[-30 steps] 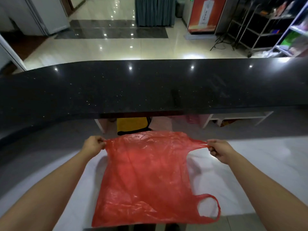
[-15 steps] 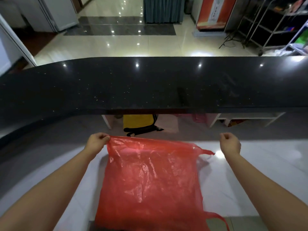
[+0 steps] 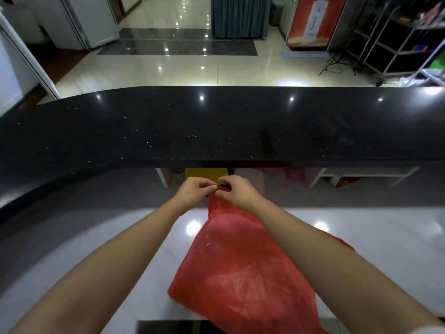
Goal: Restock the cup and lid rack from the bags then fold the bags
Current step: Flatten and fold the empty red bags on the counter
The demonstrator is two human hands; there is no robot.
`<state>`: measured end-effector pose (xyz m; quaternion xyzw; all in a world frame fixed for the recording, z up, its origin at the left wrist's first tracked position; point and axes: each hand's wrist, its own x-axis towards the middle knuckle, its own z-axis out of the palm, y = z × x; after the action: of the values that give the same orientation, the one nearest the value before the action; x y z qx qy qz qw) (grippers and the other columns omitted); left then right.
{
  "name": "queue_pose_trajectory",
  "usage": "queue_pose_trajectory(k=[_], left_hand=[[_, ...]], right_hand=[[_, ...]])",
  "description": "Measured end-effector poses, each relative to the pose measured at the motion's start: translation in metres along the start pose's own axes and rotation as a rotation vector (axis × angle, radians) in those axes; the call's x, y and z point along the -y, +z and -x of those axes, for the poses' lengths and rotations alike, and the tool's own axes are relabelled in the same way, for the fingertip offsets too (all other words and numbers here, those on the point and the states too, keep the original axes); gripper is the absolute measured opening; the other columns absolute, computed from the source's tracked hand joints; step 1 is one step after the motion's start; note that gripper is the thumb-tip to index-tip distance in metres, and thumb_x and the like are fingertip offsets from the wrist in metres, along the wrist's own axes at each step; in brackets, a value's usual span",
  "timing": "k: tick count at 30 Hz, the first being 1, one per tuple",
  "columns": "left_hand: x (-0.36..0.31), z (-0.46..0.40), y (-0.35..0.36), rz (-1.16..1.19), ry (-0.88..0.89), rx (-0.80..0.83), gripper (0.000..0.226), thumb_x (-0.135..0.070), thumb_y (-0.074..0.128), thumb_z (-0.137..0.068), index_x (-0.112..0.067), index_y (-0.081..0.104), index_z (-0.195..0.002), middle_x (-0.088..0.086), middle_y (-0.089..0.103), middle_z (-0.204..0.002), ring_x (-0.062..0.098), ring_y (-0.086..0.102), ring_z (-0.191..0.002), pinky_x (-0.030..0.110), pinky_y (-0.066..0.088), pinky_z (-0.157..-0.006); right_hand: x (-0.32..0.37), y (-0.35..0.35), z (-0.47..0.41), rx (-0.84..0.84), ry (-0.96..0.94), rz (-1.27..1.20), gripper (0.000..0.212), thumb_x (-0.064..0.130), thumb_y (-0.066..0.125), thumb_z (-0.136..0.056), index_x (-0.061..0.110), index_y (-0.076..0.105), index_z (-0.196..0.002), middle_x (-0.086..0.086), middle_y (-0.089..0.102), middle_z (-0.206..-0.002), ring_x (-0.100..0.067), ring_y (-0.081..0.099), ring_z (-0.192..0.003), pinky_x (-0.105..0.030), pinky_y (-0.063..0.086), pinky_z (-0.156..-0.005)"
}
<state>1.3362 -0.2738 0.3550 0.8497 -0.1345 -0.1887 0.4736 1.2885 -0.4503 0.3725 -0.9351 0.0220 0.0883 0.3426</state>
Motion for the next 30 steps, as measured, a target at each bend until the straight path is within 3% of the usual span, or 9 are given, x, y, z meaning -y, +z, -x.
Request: queue_pose_trajectory(k=[4,7,10,14,18,20,26,30], left_hand=[[0.007,0.01,0.001,0.095,0.009,0.05,0.011,-0.03,0.066,-0.098,-0.029,0.077,-0.102,-0.015,0.076,-0.091,-0.001,0.069,-0.088,0.013,0.052,-0.074],[0.036,0.022,0.003,0.048,-0.07,0.269,0.022,-0.038,0.067,-0.096,-0.032,0.071,-0.117,-0.017,0.074,-0.103,-0.004,0.067,-0.094,0.013,0.048,-0.075],[0.072,0.036,0.006,-0.103,-0.187,0.561,0.038,-0.039,0.071,-0.093,-0.031,0.066,-0.129,-0.017,0.068,-0.121,-0.004,0.063,-0.105,0.014,0.046,-0.081],[0.1,0.057,0.014,-0.256,-0.197,0.689,0.028,-0.026,0.073,-0.091,-0.024,0.073,-0.119,-0.012,0.071,-0.112,-0.012,0.063,-0.087,0.005,0.044,-0.071],[0.104,0.079,0.026,-0.259,-0.22,0.604,0.01,-0.021,0.071,-0.09,-0.023,0.076,-0.099,-0.004,0.072,-0.098,0.005,0.066,-0.082,0.02,0.053,-0.073],[0.101,0.088,0.029,-0.233,-0.235,0.518,0.005,-0.019,0.071,-0.09,-0.023,0.074,-0.088,-0.002,0.069,-0.087,0.009,0.061,-0.075,0.024,0.051,-0.067],[0.076,0.129,0.044,-0.031,-0.299,0.176,0.008,-0.014,0.073,-0.091,-0.008,0.071,-0.096,0.004,0.07,-0.083,0.013,0.063,-0.075,0.027,0.048,-0.068],[0.055,0.158,0.063,0.008,-0.259,0.049,0.004,-0.009,0.071,-0.092,-0.008,0.072,-0.095,0.006,0.069,-0.086,0.015,0.062,-0.077,0.032,0.049,-0.073]], right_hand=[[-0.009,-0.002,0.001,-0.057,0.039,-0.047,0.014,0.031,0.069,-0.092,0.023,0.077,-0.099,0.006,0.074,-0.098,-0.012,0.067,-0.095,-0.028,0.052,-0.083],[-0.023,-0.005,0.01,-0.15,0.092,-0.101,0.011,0.027,0.068,-0.093,0.02,0.077,-0.094,0.007,0.073,-0.093,-0.007,0.065,-0.088,-0.023,0.048,-0.076],[-0.039,-0.013,0.02,-0.234,0.149,-0.143,0.011,0.026,0.068,-0.094,0.018,0.076,-0.093,0.006,0.073,-0.092,-0.009,0.065,-0.089,-0.026,0.05,-0.08],[-0.055,-0.027,0.036,-0.354,0.186,-0.192,0.008,0.025,0.07,-0.092,0.02,0.076,-0.09,0.007,0.074,-0.091,-0.011,0.067,-0.092,-0.027,0.051,-0.086],[-0.067,-0.044,0.06,-0.424,0.176,-0.252,0.004,0.022,0.07,-0.093,0.02,0.073,-0.09,0.003,0.074,-0.092,-0.015,0.068,-0.094,-0.032,0.052,-0.089],[-0.077,-0.054,0.075,-0.46,0.176,-0.275,0.005,0.022,0.069,-0.094,0.019,0.073,-0.091,0.002,0.073,-0.092,-0.016,0.067,-0.093,-0.033,0.052,-0.087],[-0.131,-0.073,0.144,-0.553,0.196,-0.35,0.008,0.023,0.066,-0.095,0.019,0.073,-0.094,0.003,0.072,-0.093,-0.015,0.065,-0.09,-0.029,0.049,-0.08],[-0.168,-0.078,0.192,-0.564,0.228,-0.395,0.007,0.024,0.067,-0.094,0.025,0.072,-0.089,0.01,0.071,-0.088,-0.011,0.065,-0.087,-0.031,0.051,-0.08]])
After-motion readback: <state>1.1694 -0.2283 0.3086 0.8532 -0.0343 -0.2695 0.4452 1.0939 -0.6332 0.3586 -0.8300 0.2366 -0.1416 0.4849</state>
